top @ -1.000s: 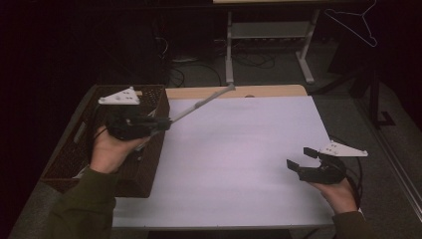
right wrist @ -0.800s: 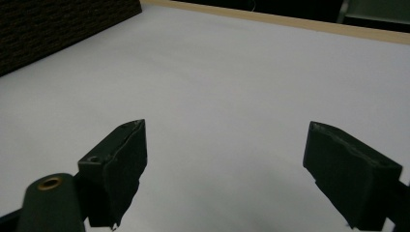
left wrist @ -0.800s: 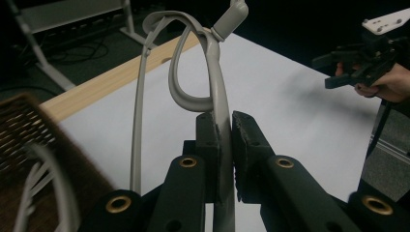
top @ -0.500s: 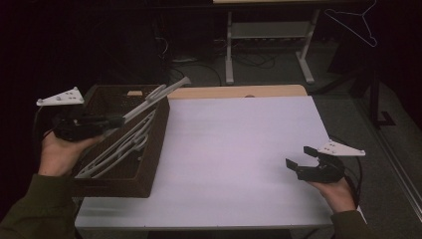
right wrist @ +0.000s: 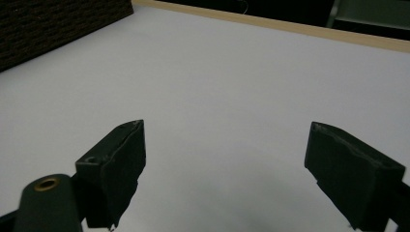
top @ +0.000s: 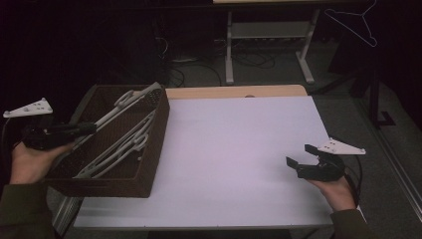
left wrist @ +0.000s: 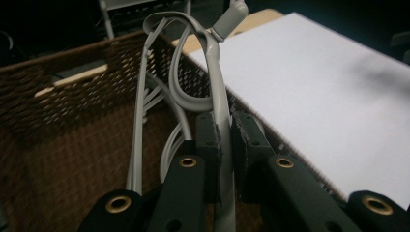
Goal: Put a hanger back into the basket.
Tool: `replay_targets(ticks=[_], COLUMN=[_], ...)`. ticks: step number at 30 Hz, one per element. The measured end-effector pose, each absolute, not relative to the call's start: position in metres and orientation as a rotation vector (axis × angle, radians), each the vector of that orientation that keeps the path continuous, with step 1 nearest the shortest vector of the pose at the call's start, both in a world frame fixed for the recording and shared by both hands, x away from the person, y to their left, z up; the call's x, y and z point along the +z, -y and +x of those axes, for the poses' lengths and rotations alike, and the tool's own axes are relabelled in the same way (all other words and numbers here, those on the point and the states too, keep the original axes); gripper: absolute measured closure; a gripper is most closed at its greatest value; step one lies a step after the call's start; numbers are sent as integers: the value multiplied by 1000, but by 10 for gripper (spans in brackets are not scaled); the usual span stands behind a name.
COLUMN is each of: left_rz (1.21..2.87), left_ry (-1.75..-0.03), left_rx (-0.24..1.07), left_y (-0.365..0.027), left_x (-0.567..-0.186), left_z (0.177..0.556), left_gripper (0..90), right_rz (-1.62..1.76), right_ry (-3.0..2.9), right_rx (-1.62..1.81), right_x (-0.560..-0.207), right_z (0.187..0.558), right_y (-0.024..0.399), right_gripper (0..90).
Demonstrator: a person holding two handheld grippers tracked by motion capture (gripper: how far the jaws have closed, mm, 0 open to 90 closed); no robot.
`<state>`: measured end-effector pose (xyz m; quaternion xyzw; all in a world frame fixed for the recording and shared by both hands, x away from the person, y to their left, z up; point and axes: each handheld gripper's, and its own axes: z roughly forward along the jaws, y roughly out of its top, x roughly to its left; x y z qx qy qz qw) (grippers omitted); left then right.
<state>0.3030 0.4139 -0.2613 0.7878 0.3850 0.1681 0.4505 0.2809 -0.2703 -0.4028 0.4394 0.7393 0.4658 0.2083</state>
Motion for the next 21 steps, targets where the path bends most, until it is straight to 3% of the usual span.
replay_targets(ticks=[12,18,20,21], left_rz=[2033,2137,2099,2085], left_ry=[-982,-1069,-1068,-1072], left_rx=[417,332,345,347], left_y=[-423,-427,-427,-427], left_x=[-312,-334,-331,-330], left_z=[321,331,329,330], left_gripper=[824,818,766,672], right_rz=[1228,1222,1222,1218], right_ry=[-2062,-2061,-2063,-2062], right_rx=[1284,1286,1287,1287], right_x=[-404,-403,-402,-402], right_z=[282,282,281,281], right_y=[268,269,268,268], right_gripper=[142,142,142,141])
